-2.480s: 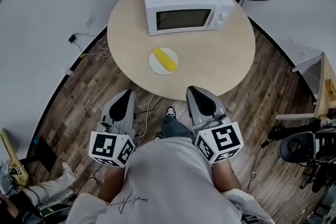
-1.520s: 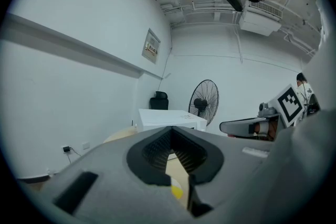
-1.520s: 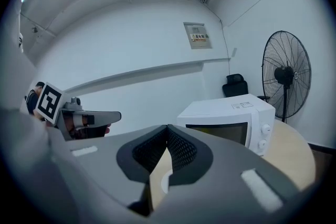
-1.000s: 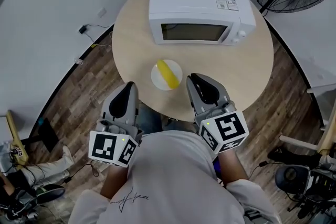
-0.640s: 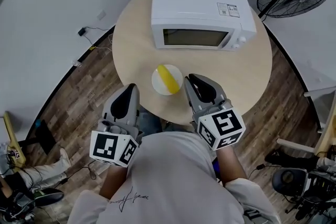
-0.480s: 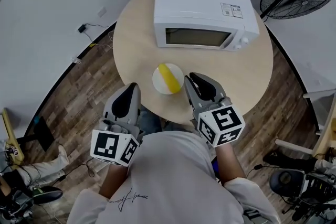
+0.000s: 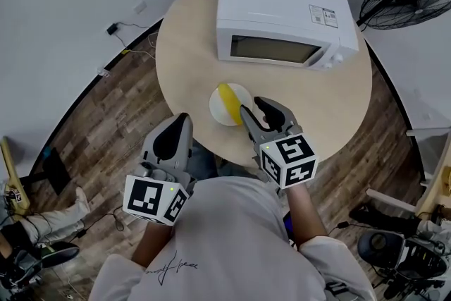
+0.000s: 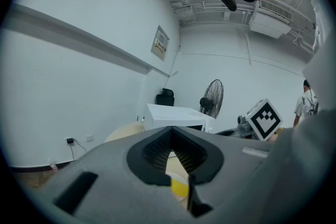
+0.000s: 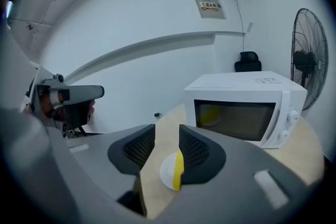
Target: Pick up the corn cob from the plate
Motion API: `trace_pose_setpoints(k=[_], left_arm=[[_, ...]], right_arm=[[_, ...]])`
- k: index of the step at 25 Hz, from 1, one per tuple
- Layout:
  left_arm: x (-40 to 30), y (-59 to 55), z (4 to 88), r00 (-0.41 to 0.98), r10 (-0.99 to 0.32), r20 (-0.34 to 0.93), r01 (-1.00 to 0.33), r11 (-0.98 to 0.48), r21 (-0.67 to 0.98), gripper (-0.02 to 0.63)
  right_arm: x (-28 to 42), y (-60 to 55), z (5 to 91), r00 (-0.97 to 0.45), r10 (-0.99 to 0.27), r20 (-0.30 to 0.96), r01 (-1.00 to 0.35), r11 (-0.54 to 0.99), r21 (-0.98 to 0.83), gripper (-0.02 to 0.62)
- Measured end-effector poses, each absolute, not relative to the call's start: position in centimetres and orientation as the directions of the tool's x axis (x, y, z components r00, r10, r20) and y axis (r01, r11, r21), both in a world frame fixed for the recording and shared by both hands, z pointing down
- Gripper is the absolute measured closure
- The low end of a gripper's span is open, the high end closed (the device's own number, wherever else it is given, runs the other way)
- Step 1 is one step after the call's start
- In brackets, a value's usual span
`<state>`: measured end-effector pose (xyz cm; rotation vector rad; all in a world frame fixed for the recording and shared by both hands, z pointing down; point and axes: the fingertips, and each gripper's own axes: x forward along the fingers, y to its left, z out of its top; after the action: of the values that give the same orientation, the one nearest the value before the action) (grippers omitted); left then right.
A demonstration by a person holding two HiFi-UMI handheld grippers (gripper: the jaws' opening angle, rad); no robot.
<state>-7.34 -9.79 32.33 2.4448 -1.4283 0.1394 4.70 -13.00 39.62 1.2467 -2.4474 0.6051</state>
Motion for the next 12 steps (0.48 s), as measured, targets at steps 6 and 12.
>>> trace_pose_setpoints(k=[6,12], left_arm=[[-8.0,-10.2,32.7,0.498,-0.831,0.246,-0.864,-0.454,0.217,0.615],[-7.9,-10.5,33.0,0.510,-0.821,0.255,-0.856,-0.457,0.242,0.615]], right_arm=[[4.4,-14.1,41.0,-0.551,-0.673,0.493,-0.828,0.514,-0.224,0.432],[3.9,-14.9,42.5,-0.545,-0.653,0.526,-0.829,0.514,-0.222,0.417]])
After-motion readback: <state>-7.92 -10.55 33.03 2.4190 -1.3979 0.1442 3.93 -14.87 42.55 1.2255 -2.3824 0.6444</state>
